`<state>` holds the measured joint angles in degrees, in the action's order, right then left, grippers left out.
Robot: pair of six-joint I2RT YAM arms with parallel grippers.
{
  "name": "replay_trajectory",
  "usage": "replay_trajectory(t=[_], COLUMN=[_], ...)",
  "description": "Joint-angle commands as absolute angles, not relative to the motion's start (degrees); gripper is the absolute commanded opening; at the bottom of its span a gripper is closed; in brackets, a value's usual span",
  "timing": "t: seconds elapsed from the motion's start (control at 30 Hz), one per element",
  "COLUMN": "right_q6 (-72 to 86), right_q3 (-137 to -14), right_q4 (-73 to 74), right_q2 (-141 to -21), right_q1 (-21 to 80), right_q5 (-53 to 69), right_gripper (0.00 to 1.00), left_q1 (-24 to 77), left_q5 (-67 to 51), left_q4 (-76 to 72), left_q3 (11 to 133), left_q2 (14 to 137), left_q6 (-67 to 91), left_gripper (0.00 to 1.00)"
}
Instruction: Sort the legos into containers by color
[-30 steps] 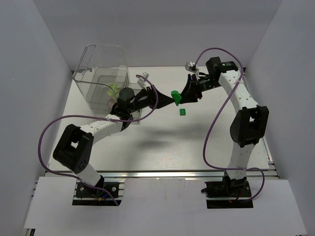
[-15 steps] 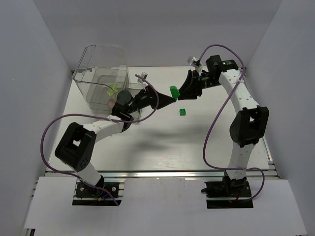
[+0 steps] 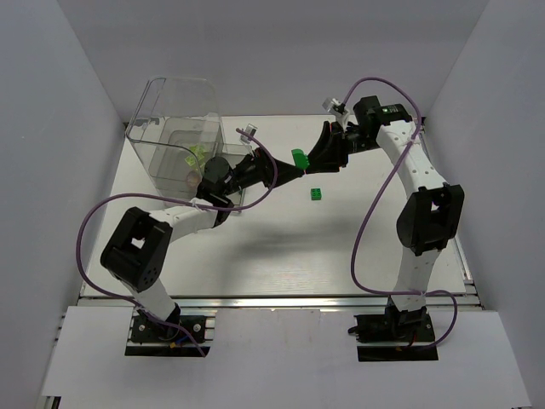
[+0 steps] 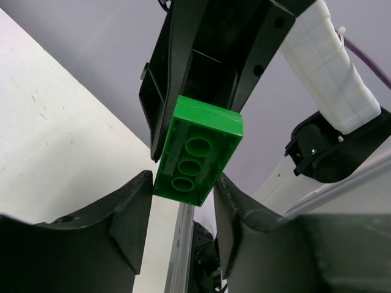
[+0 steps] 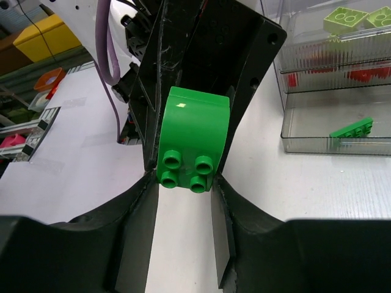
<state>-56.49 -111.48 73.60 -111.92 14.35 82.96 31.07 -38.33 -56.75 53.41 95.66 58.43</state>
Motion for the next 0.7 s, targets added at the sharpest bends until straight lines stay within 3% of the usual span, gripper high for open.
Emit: replay_trajectory(t=[0.0,0.13,0.2,0.33,0.67], right_q6=[-56.2,-56.0,-55.9,-53.1,-50.8], right_q3=[-111.0,-110.4,-110.3,-110.0,-109.7], right_q4=[74.4,74.1,73.9,71.7,69.5], right_q2=[-111.0,-111.1,-111.0,-110.6,-110.7], right_q1=[14.6,14.7,14.7,14.5,13.1], right_q5=[85.6,85.4,85.3,84.3,82.8], right_gripper=[0.00,0.00,0.00,0.00,0.00], left_q1=[30.3,30.3,30.3,30.3,28.0], left_q5=[-38.7,-39.3,-39.8,-40.3,-40.3], left_q4=[-60.1,-61.0,-61.5,-60.3,-48.2], left_q3=[55.2,55.3,55.3,54.8,51.1], left_q2=[95.9,96.4,96.6,96.2,89.4], left_q6=[59.4,60.1,60.6,60.1,52.5], left_gripper=[0.51,0.40,0.24,0.05,0.00])
